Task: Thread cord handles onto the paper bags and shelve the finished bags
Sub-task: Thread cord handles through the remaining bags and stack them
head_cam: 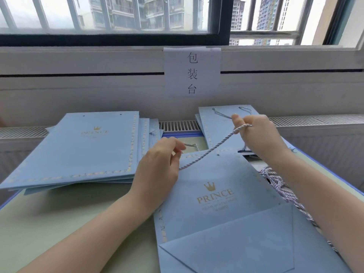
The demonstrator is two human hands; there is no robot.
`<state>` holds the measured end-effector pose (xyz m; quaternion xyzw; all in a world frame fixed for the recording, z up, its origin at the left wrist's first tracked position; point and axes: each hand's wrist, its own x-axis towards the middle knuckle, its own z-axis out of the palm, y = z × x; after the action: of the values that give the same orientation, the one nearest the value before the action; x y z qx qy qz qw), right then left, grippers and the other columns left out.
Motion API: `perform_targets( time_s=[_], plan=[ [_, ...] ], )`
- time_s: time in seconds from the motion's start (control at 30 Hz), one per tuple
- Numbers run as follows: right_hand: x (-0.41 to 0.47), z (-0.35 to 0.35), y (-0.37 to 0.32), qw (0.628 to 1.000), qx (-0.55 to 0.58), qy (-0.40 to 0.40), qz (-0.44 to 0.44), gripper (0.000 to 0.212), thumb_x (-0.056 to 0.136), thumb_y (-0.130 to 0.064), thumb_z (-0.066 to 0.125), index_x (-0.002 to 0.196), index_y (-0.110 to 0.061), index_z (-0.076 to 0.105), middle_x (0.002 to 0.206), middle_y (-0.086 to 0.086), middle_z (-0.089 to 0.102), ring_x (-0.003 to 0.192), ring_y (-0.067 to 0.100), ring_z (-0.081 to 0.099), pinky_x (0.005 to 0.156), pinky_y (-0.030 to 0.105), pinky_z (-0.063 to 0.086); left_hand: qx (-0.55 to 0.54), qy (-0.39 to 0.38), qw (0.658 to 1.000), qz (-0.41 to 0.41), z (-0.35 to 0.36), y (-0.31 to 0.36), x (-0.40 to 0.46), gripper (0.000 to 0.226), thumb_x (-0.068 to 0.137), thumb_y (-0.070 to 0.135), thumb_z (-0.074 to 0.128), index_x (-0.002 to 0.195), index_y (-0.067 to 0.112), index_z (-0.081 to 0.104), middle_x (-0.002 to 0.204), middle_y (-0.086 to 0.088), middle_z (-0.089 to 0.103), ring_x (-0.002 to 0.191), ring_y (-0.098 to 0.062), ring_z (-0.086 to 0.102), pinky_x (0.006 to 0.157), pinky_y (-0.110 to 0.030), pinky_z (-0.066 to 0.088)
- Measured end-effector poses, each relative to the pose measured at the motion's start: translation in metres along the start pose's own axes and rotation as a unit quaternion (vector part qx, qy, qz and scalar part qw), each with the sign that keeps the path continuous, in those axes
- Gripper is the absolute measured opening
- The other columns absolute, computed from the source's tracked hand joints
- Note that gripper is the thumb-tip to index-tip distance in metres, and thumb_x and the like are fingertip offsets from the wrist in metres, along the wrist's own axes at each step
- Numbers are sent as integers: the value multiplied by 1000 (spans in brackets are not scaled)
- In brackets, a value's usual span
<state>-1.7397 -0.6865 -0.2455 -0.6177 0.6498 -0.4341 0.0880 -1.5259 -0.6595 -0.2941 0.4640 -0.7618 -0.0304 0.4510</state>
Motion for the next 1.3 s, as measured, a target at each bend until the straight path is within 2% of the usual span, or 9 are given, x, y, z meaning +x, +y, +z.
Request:
perform_targets(
  time_s=[0.1,0.2,0.3,0.53,0.77,0.93,1.07,1.17,1.3],
  plan=[
    [-3,0,-4,971,214,-88,57,33,96,-34,52,77,-8,61,48,-1,55,37,8,42,42,18,36,65,-48,995,54,3,-1,-2,15,88,5,60,98,14,66,95,7,62,85,-8,53,73,-22,39],
    [-7,7,-7,945,270,-161,88,15,92,-20,60,83,-8,62,65,7,61,37,4,43,38,13,33,102,-58,989,90,1,1,-1,16,82,1,66,88,16,68,88,5,66,81,-16,59,67,-24,37],
    [-8,12,-8,943,260,-198,63,1,88,-6,64,87,-7,64,74,10,64,46,4,55,48,13,44,128,-60,985,94,-3,8,2,16,83,3,65,88,18,68,89,5,67,81,-19,60,66,-27,36],
    [-9,16,1,979,63,-191,-24,21,84,-2,61,85,-23,65,75,-3,64,66,7,57,67,19,46,245,-161,956,8,15,36,41,26,96,22,40,113,23,59,113,4,62,107,-22,55,80,-31,42],
    [-4,20,10,973,-23,-220,-66,15,83,-10,67,78,-23,61,72,-8,59,65,5,55,67,24,47,180,-234,951,-96,63,27,55,33,97,38,44,103,11,61,110,-8,63,104,-29,57,75,-35,42],
    [-1,16,10,980,48,-191,-9,17,83,-7,66,75,-23,65,66,-5,61,57,4,54,56,17,43,119,-217,964,-94,57,21,51,33,97,43,45,99,16,63,105,-1,64,100,-23,57,80,-36,46],
    [-1,15,9,978,117,-174,-3,25,86,5,57,75,-17,65,69,5,65,58,11,65,69,23,56,73,-237,962,-110,56,18,57,23,92,40,54,86,20,61,97,-1,66,95,-22,59,83,-37,48],
    [-2,15,5,977,92,-186,-43,21,83,1,65,78,-19,67,80,3,69,67,5,64,70,17,51,-20,-256,959,-116,54,15,61,30,84,37,66,70,12,59,72,-4,58,71,-18,52,67,-30,41],
    [-9,22,3,978,10,-186,-92,16,82,-3,63,84,-16,73,79,2,69,74,11,60,72,23,47,-97,-226,963,-106,53,14,55,15,83,29,70,80,16,63,56,6,51,47,0,44,50,-17,29]
  ],
)
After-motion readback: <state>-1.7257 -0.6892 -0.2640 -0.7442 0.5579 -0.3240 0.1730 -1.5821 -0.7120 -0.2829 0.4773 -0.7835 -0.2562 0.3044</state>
